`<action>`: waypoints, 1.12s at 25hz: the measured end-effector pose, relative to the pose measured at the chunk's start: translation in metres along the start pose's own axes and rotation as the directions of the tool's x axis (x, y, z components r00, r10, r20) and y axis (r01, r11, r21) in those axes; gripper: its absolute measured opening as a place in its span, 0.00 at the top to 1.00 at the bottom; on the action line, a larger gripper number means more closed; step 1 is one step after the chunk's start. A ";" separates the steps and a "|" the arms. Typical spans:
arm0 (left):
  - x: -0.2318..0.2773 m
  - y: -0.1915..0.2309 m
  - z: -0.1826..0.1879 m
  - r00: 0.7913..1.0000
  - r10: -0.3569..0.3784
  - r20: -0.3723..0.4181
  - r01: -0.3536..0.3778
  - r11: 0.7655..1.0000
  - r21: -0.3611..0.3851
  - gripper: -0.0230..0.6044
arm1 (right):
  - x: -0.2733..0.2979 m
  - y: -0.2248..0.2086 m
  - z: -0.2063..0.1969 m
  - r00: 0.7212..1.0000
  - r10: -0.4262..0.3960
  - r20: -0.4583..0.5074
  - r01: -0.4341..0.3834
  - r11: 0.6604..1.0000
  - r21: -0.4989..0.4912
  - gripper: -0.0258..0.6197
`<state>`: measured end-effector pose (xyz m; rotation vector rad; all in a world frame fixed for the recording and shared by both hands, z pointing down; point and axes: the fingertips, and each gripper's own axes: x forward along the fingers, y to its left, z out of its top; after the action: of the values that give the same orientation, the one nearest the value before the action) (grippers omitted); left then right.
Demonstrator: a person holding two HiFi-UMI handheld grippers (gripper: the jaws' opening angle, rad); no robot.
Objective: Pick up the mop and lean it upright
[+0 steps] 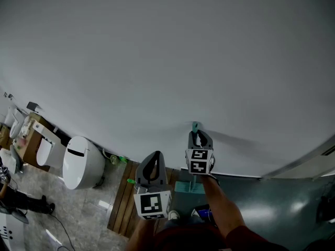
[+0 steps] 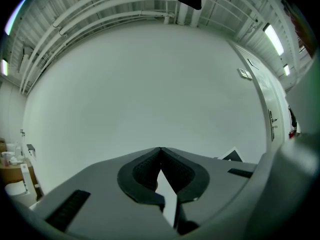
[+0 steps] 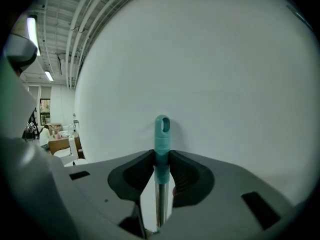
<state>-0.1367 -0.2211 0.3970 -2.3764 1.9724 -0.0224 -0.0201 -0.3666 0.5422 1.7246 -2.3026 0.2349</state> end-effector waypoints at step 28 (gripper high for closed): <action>0.004 -0.003 -0.010 1.000 -0.016 -0.022 0.016 1.000 -0.011 0.94 | -0.088 0.027 -0.004 0.995 0.032 0.099 -0.027 0.998 -0.055 0.79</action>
<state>-0.1339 -0.2248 0.4072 -2.4091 1.9677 -0.0396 -0.0218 -0.2767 0.5207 1.7134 -2.3831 0.0930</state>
